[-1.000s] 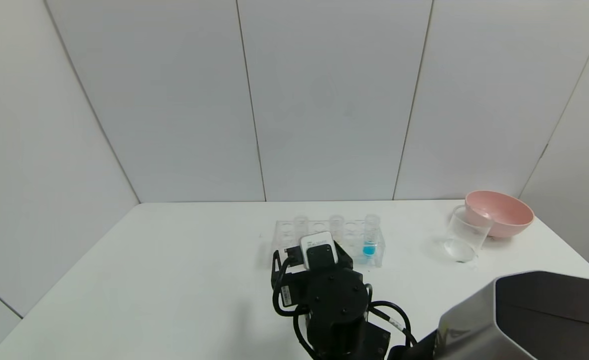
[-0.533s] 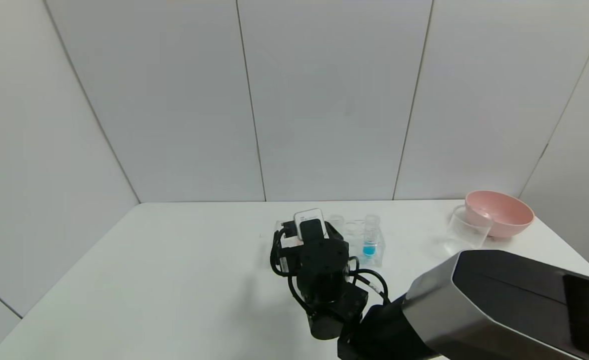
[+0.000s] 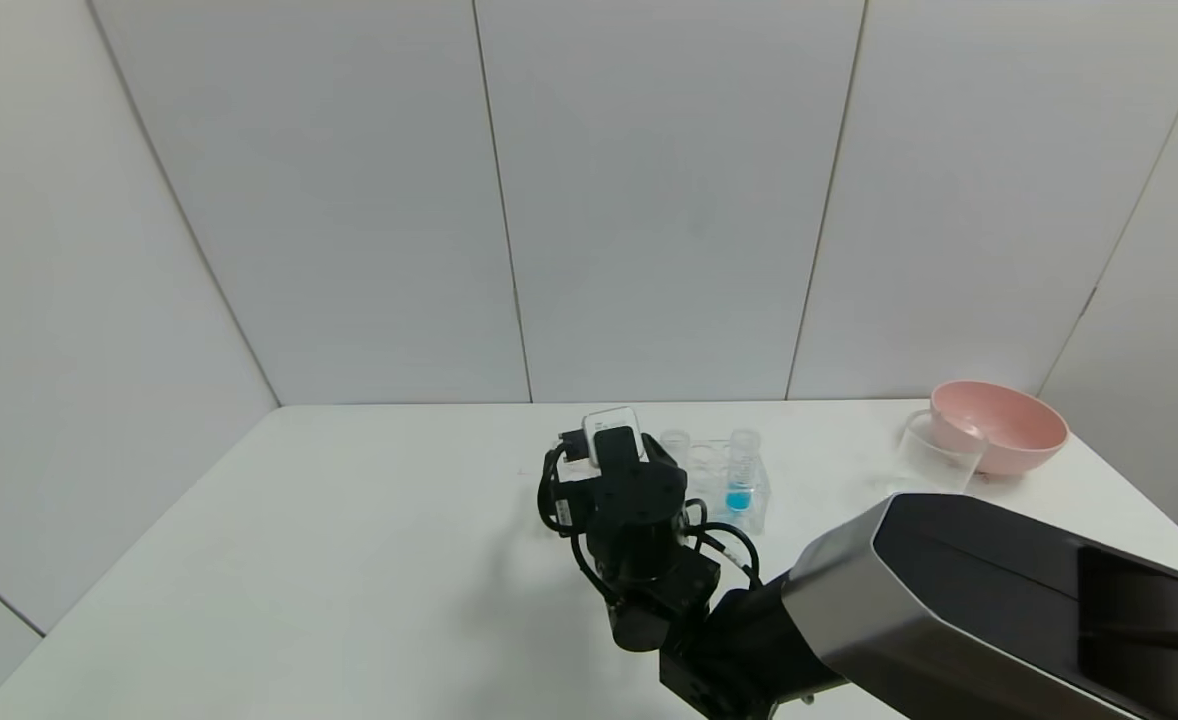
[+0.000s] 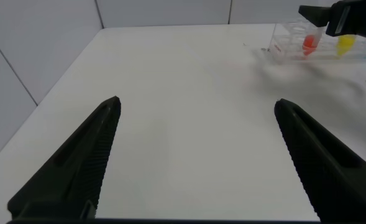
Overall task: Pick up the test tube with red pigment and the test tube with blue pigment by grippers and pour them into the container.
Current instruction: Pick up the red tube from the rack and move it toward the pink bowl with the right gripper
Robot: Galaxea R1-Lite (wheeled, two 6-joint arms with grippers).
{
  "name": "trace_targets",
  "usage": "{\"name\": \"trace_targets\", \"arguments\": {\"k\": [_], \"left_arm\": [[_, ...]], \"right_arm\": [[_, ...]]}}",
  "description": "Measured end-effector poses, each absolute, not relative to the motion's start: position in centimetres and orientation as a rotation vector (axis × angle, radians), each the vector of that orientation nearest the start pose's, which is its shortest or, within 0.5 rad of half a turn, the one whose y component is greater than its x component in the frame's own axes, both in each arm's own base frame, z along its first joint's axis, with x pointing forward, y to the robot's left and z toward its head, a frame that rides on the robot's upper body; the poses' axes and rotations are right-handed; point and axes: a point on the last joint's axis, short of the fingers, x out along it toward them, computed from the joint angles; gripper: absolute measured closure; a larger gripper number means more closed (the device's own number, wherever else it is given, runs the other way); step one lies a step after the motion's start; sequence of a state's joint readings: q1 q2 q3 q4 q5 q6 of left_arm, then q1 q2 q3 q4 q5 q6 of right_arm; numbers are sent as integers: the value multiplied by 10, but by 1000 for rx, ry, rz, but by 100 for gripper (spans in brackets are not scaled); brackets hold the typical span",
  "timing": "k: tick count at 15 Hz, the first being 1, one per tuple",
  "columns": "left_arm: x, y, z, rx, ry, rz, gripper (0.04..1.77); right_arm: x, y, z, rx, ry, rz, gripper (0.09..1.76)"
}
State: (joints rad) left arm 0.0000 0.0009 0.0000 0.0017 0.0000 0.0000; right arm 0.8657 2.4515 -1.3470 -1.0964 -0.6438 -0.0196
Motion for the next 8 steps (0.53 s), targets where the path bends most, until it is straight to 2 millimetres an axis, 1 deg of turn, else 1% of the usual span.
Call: {"name": "trace_targets", "arguments": {"k": [1, 2, 4, 5, 7, 8], "left_arm": [[-23, 0, 75, 0, 3, 0, 5], [-23, 0, 75, 0, 3, 0, 5], [-23, 0, 75, 0, 2, 0, 5], [-23, 0, 75, 0, 2, 0, 5], [-23, 0, 75, 0, 2, 0, 5], [-23, 0, 75, 0, 2, 0, 5]], "right_arm": [[320, 353, 67, -25, 3, 220, 14], [320, 353, 66, -26, 5, 219, 19], [321, 353, 66, -25, 4, 218, 55], [320, 353, 66, -26, 5, 218, 69], [320, 352, 66, -28, 6, 218, 93], [320, 352, 67, -28, 7, 218, 103]]}}
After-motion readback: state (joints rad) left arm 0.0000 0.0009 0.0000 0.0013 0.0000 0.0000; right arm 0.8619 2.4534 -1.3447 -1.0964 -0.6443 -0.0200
